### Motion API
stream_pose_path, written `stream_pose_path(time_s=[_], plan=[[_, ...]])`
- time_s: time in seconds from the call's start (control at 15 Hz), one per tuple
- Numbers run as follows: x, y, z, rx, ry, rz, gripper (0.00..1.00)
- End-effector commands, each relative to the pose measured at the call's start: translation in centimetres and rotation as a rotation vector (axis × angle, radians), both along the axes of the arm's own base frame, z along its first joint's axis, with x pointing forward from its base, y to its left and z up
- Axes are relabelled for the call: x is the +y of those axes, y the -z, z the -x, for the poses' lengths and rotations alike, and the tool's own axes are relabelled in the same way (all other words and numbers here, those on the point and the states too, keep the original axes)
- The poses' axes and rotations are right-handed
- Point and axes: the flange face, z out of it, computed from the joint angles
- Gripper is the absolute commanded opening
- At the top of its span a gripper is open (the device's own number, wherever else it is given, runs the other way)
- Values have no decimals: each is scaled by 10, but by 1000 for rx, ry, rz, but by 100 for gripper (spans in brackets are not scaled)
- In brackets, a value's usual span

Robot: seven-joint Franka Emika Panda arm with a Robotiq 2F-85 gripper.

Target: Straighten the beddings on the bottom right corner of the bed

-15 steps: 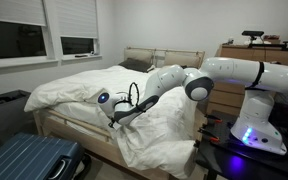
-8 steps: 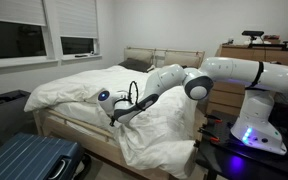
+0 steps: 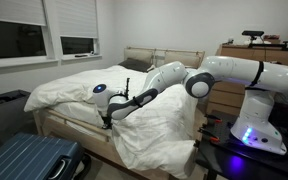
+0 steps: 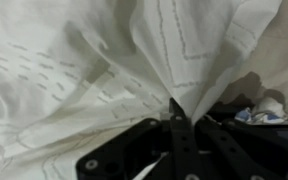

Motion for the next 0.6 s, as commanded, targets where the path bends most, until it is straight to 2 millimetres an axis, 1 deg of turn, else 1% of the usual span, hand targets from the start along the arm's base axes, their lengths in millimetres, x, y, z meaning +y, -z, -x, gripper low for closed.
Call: stream_pose_path(time_s=[0.0, 0.13, 0.53], plan=[[43, -16, 16, 72, -167, -78, 1], [56, -13, 25, 116, -254, -101, 1], [75, 15, 52, 213, -489, -106, 1]])
